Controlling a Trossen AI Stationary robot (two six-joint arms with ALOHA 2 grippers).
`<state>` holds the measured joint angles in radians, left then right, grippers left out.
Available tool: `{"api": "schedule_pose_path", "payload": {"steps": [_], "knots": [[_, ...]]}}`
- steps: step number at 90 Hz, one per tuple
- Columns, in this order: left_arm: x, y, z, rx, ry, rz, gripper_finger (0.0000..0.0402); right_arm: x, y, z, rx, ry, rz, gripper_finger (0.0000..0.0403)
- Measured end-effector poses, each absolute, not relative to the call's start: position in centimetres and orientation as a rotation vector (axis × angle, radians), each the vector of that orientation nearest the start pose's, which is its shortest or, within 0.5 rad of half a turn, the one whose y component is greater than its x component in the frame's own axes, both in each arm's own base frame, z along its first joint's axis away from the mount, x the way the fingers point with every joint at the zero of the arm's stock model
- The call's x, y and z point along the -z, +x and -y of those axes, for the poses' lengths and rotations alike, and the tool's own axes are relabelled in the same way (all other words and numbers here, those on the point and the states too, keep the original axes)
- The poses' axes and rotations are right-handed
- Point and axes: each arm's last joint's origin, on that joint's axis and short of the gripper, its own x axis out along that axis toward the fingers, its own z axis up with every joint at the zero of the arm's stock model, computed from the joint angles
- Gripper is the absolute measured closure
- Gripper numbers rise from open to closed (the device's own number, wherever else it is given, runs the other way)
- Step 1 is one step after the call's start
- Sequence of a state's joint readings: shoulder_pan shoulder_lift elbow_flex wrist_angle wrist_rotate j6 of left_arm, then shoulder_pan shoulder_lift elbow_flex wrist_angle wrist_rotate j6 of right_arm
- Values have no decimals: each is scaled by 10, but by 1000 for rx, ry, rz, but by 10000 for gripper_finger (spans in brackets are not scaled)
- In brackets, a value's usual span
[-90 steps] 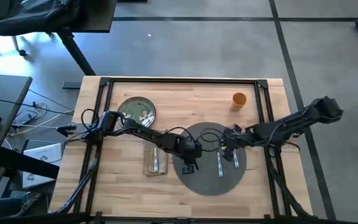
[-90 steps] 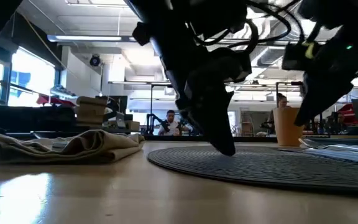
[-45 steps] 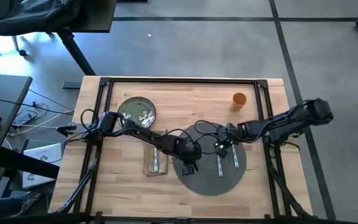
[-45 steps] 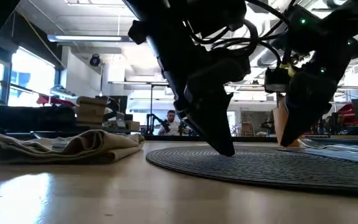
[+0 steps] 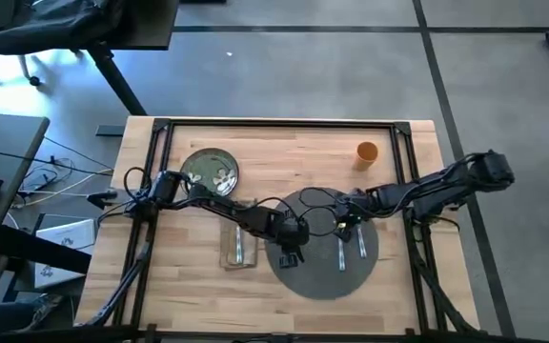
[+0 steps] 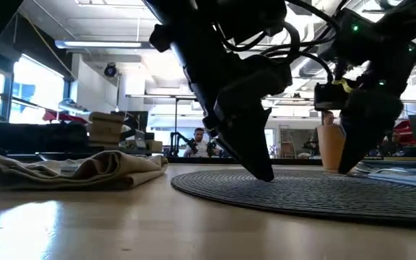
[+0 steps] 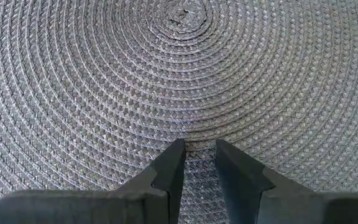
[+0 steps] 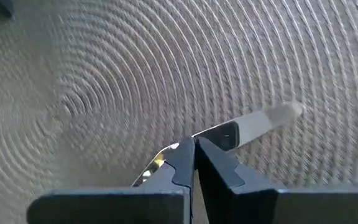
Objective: Set table place
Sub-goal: Put the blue table knife to the left of the blue spoon on the gray placemat
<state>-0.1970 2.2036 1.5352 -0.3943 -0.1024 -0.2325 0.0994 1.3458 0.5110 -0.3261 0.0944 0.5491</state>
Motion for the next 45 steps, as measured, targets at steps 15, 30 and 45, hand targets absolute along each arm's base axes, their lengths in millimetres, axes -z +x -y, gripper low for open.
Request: {"api": "schedule_pose_path", "payload": {"steps": [15, 30, 45], "knots": [[-127, 444, 86, -36, -52, -1052, 328, -135, 202, -17, 318, 368, -1139, 403], [-127, 444, 86, -36, -53, -1052, 328, -139, 201, -17, 311, 364, -1121, 403], [-127, 444, 86, -36, -53, -1052, 328, -151, 204, -31, 156, 422, -1100, 403]]}}
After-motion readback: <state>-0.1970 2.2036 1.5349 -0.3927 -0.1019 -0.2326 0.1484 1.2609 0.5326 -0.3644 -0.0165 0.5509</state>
